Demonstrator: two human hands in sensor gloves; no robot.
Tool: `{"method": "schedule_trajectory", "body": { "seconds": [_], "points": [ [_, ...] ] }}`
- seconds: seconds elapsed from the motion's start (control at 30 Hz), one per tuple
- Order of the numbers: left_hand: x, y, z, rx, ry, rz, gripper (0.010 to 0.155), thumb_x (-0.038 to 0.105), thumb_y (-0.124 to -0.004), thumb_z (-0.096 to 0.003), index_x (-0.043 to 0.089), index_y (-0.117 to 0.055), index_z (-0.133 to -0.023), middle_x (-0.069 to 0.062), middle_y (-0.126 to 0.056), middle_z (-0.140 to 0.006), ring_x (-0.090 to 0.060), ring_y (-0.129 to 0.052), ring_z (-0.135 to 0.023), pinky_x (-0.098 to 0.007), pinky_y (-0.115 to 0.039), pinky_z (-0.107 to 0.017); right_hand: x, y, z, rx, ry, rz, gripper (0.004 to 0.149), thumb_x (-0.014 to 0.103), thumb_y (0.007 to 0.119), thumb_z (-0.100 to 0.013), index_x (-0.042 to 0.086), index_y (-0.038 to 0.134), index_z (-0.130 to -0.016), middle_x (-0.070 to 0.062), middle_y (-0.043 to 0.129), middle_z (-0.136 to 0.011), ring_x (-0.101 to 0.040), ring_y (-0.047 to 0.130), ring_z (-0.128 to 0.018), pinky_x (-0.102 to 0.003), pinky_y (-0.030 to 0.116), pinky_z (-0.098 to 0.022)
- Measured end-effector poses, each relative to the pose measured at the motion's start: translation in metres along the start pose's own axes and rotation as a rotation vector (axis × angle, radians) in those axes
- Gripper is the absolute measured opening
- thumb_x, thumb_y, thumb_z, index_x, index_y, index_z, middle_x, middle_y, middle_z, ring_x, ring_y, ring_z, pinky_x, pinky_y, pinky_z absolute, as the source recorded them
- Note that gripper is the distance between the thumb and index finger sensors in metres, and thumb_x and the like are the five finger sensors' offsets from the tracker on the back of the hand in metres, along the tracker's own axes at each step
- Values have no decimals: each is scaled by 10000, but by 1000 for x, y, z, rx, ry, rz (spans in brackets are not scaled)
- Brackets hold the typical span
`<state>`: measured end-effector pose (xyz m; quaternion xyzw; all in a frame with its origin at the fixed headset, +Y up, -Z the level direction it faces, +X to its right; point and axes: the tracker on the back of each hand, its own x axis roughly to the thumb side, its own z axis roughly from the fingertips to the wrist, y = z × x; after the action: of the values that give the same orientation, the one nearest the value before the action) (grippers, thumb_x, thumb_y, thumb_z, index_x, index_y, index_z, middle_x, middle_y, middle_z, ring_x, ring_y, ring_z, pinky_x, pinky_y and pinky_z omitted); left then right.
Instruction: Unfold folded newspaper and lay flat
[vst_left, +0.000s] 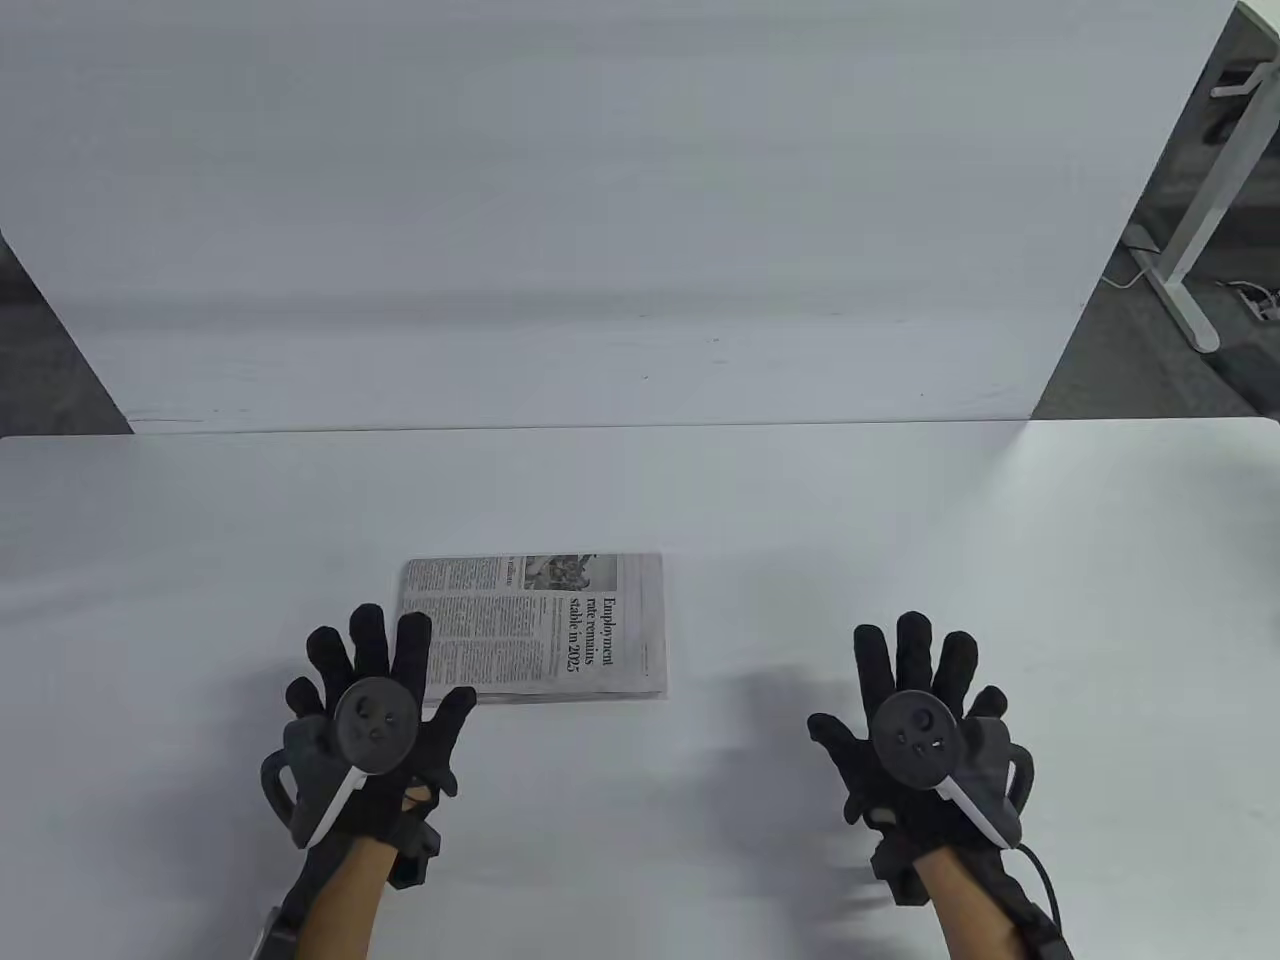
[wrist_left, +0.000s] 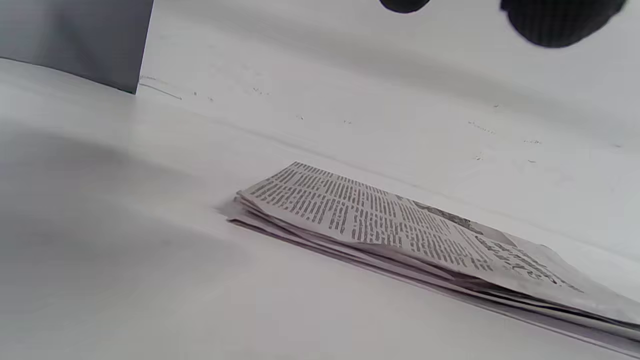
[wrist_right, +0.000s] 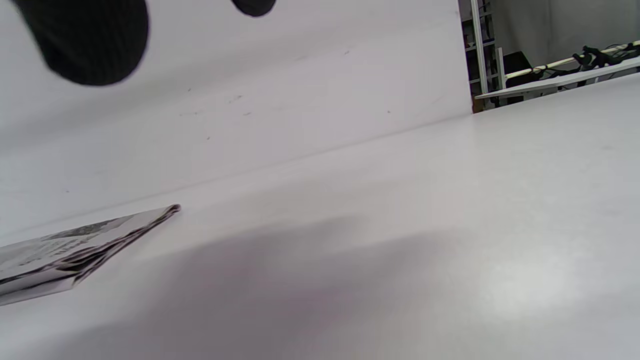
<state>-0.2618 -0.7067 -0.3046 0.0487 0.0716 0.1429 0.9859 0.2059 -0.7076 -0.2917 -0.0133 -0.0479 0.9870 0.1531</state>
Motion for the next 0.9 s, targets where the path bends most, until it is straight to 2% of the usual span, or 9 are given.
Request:
{"method": "schedule_trajectory", "body": {
  "seconds": [0.37,0.63,0.73,0.9],
  "points": [
    [-10,-2,2,-55,83,32,792,639,-681,-469,369,-349,-1136,-78,-219,-1242,-495,-192,-1142,-726,-240,-781,0,0,3,44,3,-54,884,625,755,-451,244,334,-1129,-197,136,-1200,-607,80,-1008,-839,254,-606],
    [-20,-10,-6,-101,194,-5,807,628,-692,-478,301,-376,-1144,-120,-325,-1240,-543,-359,-1132,-705,-349,-780,-1,0,2,50,10,-80,876,609,761,-454,234,344,-1127,-209,154,-1198,-615,101,-1006,-839,262,-602],
    [-22,-7,-23,-109,264,-16,821,628,-700,-477,281,-375,-1146,-124,-322,-1243,-568,-366,-1125,-698,-352,-785,-1,6,1,77,16,-84,874,604,763,-454,230,347,-1126,-211,163,-1197,-618,109,-1005,-840,265,-600],
    [-20,-8,-59,-150,380,-28,863,628,-724,-465,205,-394,-1142,-154,-426,-1209,-578,-570,-1050,-688,-429,-768,-3,8,-2,94,27,-88,868,599,762,-457,230,348,-1124,-216,165,-1196,-618,115,-1006,-839,265,-600]
  ]
}}
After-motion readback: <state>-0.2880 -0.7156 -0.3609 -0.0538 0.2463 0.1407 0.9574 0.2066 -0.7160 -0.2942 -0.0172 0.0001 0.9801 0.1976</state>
